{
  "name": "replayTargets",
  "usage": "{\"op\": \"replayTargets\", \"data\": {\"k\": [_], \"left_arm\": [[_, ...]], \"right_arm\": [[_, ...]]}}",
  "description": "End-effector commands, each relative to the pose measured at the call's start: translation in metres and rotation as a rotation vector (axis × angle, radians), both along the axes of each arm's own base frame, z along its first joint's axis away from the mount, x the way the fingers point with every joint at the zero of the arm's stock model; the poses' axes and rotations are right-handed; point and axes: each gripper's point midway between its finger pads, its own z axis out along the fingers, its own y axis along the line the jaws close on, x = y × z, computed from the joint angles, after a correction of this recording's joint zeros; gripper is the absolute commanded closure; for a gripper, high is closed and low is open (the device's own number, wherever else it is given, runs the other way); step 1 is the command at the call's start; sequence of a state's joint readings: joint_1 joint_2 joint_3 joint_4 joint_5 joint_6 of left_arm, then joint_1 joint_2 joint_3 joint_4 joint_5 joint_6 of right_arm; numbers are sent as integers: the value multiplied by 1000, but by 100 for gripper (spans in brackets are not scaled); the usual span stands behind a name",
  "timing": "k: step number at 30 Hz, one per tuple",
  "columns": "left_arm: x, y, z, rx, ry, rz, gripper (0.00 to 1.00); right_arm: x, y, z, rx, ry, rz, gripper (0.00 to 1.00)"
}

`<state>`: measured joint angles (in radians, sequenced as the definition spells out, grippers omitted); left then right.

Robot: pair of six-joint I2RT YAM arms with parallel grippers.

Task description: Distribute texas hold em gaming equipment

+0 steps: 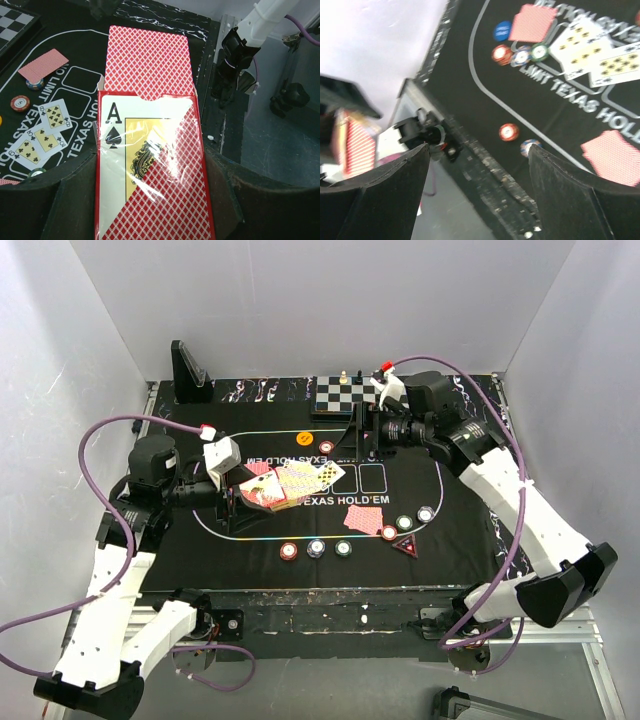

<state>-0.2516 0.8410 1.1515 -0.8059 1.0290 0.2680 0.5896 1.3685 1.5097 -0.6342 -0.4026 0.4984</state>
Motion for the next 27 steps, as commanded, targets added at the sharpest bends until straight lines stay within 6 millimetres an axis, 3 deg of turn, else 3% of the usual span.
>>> {"op": "replayTargets", "data": {"k": [1, 4, 11, 20, 27], "left_arm": [[4, -2, 10, -27, -59, -16, 100], [5, -3, 8, -26, -58, -16, 100], [7, -3, 9, -23, -70, -13, 100], [11, -4, 11, -28, -67, -11, 100], [12, -5, 17, -34, -71, -17, 100]], "right_arm": [[-41, 16, 45, 197, 86, 151, 13], [-51, 25, 61, 299, 134, 203, 12], [-64, 42, 75, 392, 175, 265, 11], [-83, 81, 47, 322, 260, 324, 10], [-88, 88, 40, 342, 285, 327, 9]]}}
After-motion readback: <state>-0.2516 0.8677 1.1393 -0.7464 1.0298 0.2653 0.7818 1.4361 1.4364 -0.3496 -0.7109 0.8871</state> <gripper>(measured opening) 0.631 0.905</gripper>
